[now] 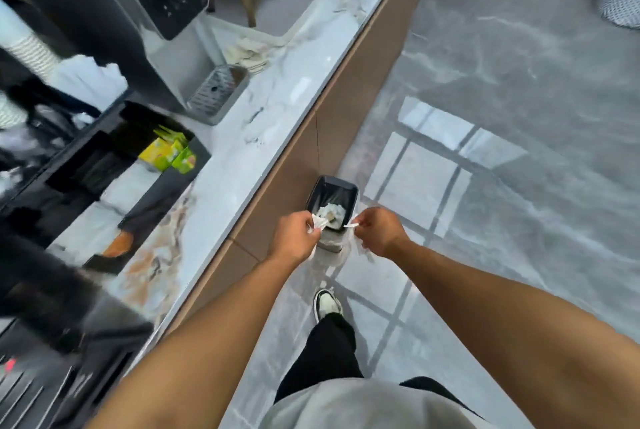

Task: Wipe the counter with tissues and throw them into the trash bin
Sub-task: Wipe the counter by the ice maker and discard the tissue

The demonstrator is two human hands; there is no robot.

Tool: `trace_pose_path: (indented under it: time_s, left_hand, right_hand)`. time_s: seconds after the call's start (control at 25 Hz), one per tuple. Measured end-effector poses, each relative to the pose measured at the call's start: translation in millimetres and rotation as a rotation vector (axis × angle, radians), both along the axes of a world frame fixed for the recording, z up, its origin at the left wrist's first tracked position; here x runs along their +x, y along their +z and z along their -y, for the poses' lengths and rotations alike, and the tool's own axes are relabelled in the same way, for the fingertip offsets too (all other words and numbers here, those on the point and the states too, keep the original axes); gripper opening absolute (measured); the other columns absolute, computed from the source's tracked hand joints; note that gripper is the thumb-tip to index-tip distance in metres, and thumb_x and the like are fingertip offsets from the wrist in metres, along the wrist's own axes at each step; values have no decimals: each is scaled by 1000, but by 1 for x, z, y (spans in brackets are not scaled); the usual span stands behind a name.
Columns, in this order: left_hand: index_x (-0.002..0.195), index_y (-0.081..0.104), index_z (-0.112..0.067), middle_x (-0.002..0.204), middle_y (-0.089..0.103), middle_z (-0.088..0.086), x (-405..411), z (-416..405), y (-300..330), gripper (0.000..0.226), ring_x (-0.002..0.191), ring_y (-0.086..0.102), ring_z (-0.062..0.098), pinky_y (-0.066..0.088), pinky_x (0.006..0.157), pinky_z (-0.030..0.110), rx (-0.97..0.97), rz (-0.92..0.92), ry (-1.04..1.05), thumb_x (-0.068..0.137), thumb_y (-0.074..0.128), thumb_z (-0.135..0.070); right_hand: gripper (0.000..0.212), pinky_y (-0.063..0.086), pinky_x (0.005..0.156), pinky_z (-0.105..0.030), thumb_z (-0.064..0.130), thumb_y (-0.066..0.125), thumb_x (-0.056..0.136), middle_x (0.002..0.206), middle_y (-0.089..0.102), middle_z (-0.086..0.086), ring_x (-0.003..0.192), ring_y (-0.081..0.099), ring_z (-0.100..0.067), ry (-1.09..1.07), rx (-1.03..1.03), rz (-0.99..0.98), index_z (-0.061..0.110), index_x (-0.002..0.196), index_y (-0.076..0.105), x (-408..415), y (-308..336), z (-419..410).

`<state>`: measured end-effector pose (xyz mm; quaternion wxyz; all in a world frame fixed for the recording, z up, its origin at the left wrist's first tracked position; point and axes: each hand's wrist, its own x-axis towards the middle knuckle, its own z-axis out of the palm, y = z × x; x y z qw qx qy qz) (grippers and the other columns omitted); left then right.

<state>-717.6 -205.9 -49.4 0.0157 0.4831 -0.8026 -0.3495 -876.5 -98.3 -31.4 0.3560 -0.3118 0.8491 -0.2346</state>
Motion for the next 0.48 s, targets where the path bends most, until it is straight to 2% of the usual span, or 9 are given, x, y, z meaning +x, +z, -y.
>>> trace_pose_path:
  time_s: [0.24, 0.32, 0.4, 0.48]
  left_hand:
    - [66, 55, -21, 71, 63, 2, -37, 74, -17, 22, 68, 61, 24, 49, 59, 36, 75, 8, 39, 80, 70, -17]
    - [64, 52, -25, 69, 61, -2, -45, 90, -24, 26, 65, 58, 22, 44, 54, 32, 89, 11, 73, 80, 70, -16]
    - [65, 51, -26, 67, 57, -4, -55, 103, -33, 27, 64, 56, 21, 37, 51, 29, 115, -1, 114, 80, 70, -15]
    - [71, 53, -22, 72, 61, 2, -65, 114, -47, 20, 69, 60, 27, 41, 54, 32, 167, -9, 156, 80, 69, -13]
  right_hand:
    - [23, 60, 76, -44, 2, 52, 83, 86, 73, -14, 76, 70, -34, 20, 45, -62, 10, 89, 72, -51, 2, 76]
    - [23, 60, 73, -42, 3, 52, 82, 88, 73, -15, 76, 70, -34, 51, 64, -66, 10, 90, 72, -63, -4, 96]
    - [22, 59, 63, -34, 4, 54, 82, 89, 73, -12, 74, 69, -31, 84, 95, -69, 13, 91, 72, -75, -17, 116]
    - [20, 52, 52, -24, 6, 57, 82, 89, 72, -9, 72, 67, -25, 125, 121, -58, 16, 91, 72, -88, -35, 137]
